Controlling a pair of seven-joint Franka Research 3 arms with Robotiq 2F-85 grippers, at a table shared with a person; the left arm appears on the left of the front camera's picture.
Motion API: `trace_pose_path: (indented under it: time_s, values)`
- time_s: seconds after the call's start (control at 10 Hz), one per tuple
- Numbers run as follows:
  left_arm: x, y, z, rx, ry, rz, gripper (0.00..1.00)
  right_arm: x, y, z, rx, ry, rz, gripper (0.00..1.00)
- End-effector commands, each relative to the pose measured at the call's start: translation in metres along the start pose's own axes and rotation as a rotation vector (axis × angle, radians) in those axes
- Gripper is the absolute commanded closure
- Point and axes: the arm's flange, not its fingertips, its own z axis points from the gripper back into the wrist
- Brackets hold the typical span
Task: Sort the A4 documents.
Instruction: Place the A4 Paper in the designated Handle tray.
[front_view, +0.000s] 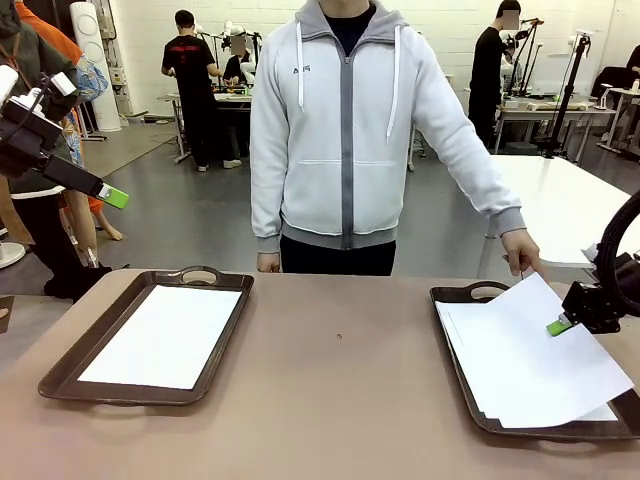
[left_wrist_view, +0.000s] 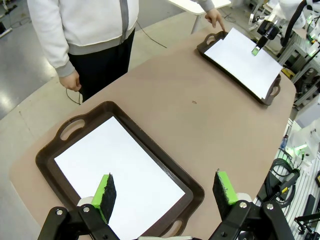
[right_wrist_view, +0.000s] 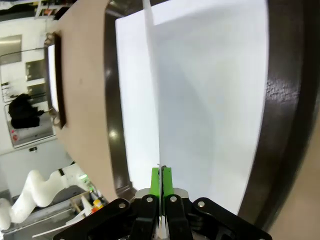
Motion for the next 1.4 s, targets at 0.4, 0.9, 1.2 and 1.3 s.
trace_pose_path:
  time_s: [0.4,0.9,1.2,1.3]
  values:
    - [0.0,0.0,-0.001,0.008,-0.002,0.0,0.0,0.011,-0.004,-0.011,-0.028,-0.063,-0.023,0.99]
    - [0.0,0.0,-0.001,0.008,-0.002,0.0,0.0,0.019,0.002,-0.023,-0.046,0.001,-0.021,0.99]
    - [0.0,0.0,-0.001,0.008,-0.002,0.0,0.0,0.019,-0.005,-0.029,-0.073,-0.011,-0.045,0.99]
    - [0.0,0.0,-0.001,0.008,-0.002,0.0,0.0,0.019,-0.007,-0.03,-0.074,-0.004,-0.051,0.99]
